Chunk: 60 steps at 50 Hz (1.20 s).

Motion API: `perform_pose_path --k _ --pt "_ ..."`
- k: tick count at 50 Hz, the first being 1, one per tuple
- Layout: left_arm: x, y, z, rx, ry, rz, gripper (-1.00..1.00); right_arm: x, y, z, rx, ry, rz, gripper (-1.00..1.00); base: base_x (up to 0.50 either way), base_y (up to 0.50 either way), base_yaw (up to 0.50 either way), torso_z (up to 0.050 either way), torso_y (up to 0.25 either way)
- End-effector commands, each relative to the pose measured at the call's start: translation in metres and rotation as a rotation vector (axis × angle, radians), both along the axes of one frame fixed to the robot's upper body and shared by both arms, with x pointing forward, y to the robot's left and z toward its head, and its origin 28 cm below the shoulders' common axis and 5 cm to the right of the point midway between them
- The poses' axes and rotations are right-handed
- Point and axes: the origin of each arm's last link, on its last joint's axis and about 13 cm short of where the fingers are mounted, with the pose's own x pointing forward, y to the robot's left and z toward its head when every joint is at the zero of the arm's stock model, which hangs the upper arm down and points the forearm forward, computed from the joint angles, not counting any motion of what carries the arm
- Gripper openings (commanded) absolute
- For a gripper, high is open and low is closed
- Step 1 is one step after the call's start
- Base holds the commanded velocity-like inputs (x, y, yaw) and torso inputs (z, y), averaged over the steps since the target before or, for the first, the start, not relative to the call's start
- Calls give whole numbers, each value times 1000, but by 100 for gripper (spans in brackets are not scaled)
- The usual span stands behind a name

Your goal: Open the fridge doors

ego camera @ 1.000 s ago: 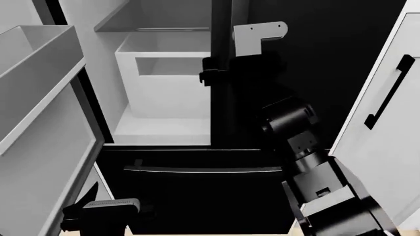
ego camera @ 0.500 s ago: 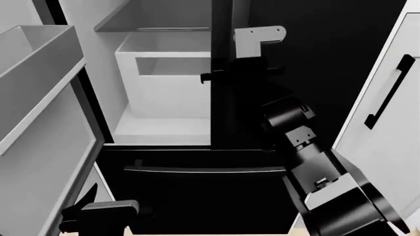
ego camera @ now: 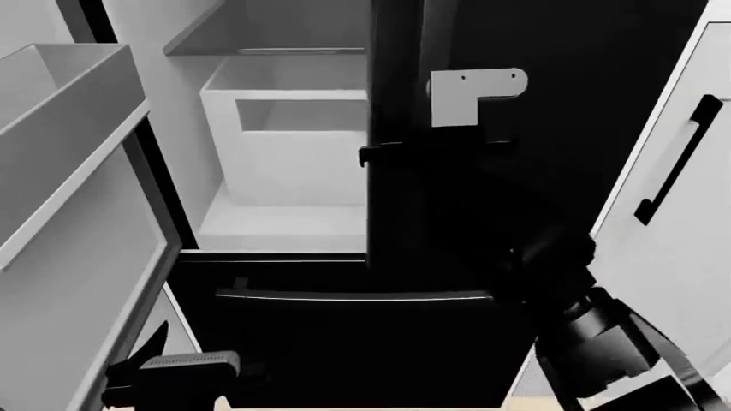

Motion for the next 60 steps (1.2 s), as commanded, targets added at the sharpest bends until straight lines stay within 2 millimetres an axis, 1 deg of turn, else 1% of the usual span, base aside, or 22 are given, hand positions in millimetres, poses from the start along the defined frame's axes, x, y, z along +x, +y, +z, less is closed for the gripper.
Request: perform_pose_path --k 1,3,5,9,14,18,27,34,39,45,52,53,56,60 --pt "-2 1 -1 -2 -2 -3 100 -41 -8 5 -63 -73 -6 -100 0 0 0 0 0" --pt "-3 2 -1 -2 -3 -1 100 -47 -10 4 -79 -75 -13 -100 0 0 0 0 5" --pt "-1 1 0 -3 -4 0 100 -59 -12 3 -81 -83 -8 -100 0 0 0 0 0" --pt "-1 0 0 -3 -5 -2 100 -72 -17 1 -90 -86 -10 -100 -3 0 0 0 3" --pt "-1 0 -1 -4 -3 -4 100 -80 -23 2 -83 -90 -20 -100 -2 0 0 0 4" --pt "-3 2 -1 -4 -5 -4 100 -89 -31 3 -115 -93 -45 -100 0 0 0 0 3" --pt "-2 1 -2 -3 -4 -5 100 -104 -39 -3 -96 -102 -51 -100 -1 0 0 0 4" --pt "-2 0 -2 -3 -4 -5 100 -121 -45 -10 -79 -90 -83 -100 -2 0 1 0 3" --pt "-2 0 -1 -3 -5 -7 100 -134 -52 -6 -60 -101 -135 -100 0 0 0 0 4" --pt "-3 1 -1 -3 -6 -9 100 -141 -60 -8 -61 -98 -176 -100 -2 0 0 0 2" --pt "-1 0 -1 -2 -6 -9 100 -141 -64 -2 -58 -112 -199 -100 -2 0 0 0 3" --pt "-1 -1 -1 -2 -6 -10 100 -141 -65 -2 -58 -110 -201 100 0 0 0 0 0" --pt "1 -2 -1 -2 -6 -10 100 -139 -68 -7 -70 -94 -225 100 0 0 0 0 0" --pt "2 -3 0 -3 -6 -10 100 -143 -70 -7 -66 -89 -251 100 0 0 0 0 0"
